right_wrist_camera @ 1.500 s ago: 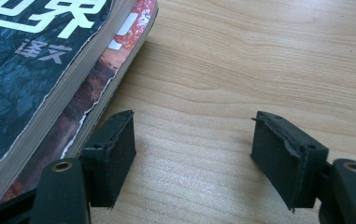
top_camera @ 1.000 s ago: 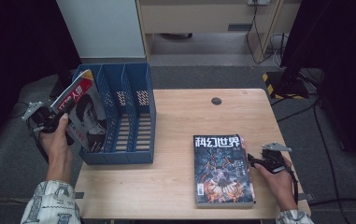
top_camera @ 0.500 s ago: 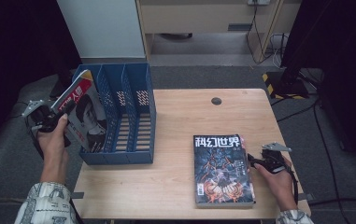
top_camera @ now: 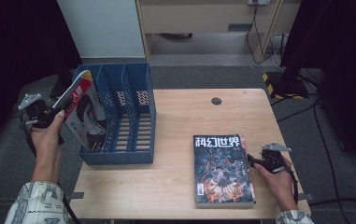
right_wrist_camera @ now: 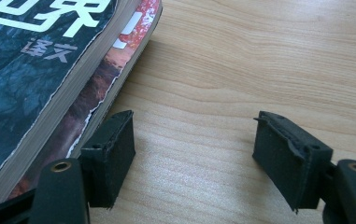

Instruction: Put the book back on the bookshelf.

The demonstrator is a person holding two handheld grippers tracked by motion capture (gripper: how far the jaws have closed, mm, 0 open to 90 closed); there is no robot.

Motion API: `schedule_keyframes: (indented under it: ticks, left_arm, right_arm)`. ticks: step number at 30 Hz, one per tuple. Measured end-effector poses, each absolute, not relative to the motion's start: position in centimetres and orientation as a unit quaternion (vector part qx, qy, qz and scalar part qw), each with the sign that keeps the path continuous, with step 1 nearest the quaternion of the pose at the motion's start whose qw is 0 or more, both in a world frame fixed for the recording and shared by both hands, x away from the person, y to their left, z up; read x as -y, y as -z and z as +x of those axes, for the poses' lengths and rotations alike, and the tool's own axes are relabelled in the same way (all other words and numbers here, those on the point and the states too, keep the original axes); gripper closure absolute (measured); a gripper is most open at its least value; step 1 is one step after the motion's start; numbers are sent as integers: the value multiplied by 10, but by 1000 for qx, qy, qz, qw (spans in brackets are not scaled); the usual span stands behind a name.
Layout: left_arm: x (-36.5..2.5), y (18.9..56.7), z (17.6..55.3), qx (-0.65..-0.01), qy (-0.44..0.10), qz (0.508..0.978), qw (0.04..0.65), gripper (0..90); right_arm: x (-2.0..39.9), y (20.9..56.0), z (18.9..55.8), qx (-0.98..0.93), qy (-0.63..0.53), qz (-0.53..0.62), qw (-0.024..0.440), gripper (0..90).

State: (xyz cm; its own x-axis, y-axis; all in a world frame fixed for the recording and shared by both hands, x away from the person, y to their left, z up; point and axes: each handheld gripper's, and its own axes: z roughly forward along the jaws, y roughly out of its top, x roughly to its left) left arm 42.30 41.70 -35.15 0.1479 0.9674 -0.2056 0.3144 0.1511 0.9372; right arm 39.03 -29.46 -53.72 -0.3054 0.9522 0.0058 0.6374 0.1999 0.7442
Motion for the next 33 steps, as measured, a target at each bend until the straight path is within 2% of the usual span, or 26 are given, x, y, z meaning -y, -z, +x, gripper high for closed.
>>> schedule_keyframes:
  ticks: [20,26,28,33]
  left_arm:
    - [-405,325,442,-580,-307,615,438,677]
    - [-403,325,449,-588,-294,620,427,726]
    - [-404,326,449,-589,-293,621,425,781]
    - [-409,324,448,-590,-289,621,427,844]
  right_arm:
    - [294,537,390,-737,-331,539,238,283]
    - [293,537,390,-736,-331,540,239,273]
    - [293,537,390,-738,-330,538,238,273]
    - [293,537,390,-738,-330,538,238,272]
